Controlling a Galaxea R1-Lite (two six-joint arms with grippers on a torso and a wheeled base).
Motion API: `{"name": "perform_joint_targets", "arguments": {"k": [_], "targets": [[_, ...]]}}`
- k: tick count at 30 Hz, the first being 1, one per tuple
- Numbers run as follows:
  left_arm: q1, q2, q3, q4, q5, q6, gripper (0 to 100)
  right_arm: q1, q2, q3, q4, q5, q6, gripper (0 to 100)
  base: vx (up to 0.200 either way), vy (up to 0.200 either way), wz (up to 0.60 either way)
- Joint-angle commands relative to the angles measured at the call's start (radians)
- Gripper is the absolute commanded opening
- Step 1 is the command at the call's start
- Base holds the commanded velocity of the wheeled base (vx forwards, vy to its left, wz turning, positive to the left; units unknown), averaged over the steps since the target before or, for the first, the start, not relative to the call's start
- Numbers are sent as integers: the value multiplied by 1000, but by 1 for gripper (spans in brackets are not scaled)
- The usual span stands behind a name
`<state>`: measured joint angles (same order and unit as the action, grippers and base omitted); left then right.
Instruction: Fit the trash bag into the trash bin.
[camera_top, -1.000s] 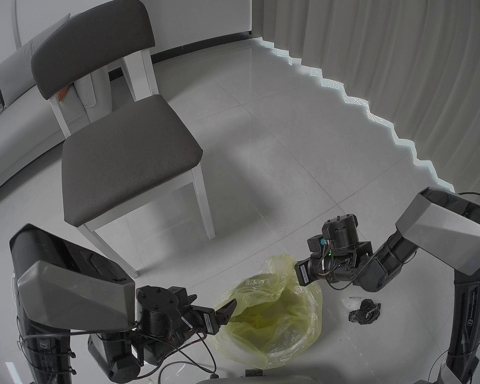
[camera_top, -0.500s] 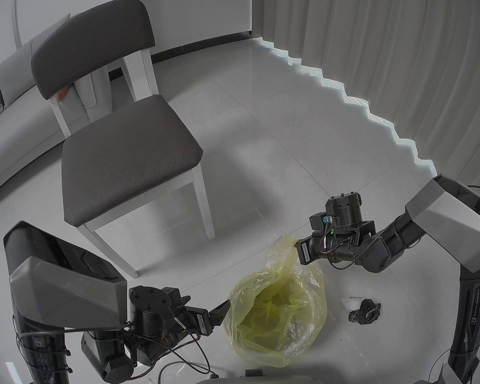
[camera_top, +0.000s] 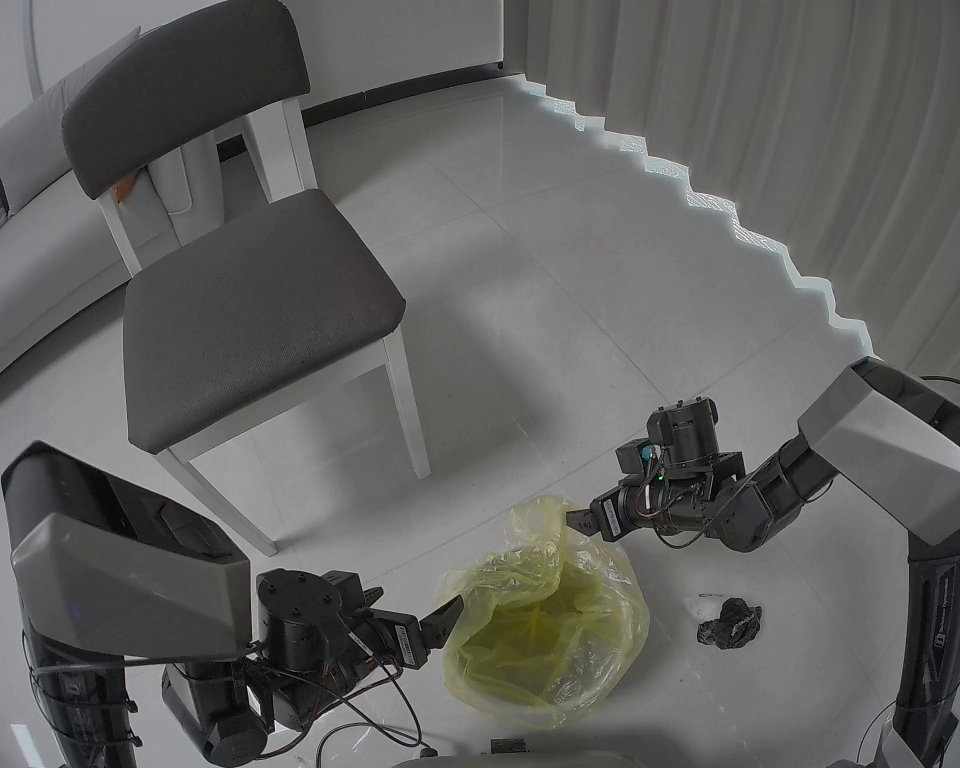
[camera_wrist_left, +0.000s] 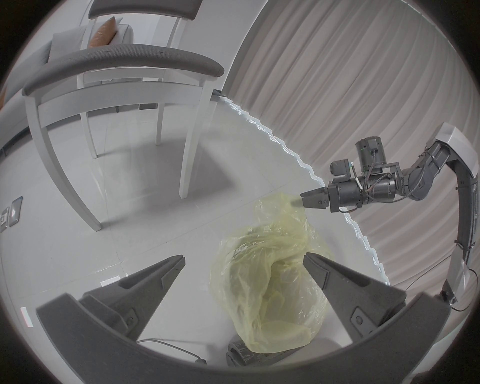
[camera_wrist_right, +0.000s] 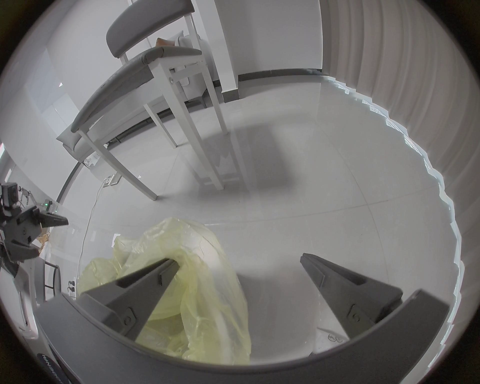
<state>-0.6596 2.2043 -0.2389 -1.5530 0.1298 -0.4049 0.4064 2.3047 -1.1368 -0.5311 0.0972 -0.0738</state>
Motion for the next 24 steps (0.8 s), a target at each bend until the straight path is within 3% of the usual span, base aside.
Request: {"name": "perform_joint_targets", "arguments": {"k": [1,6,17,24], "targets": [[1,2,-14,-18,-1,0,100,-6,-13,42,-1,-1,-3,100,0,0,0],[-25,40,-42,-18,-12,11,100,-8,-36,104,-7,-1,-4,100,0,0,0],[-46,235,-226,-12,-39,301,100,-18,-114,193,-4,-13,-4,100,0,0,0],[-48,276,-269,22,-41,360,100,-31,-140,256,-12,-13,-4,100,0,0,0]]}}
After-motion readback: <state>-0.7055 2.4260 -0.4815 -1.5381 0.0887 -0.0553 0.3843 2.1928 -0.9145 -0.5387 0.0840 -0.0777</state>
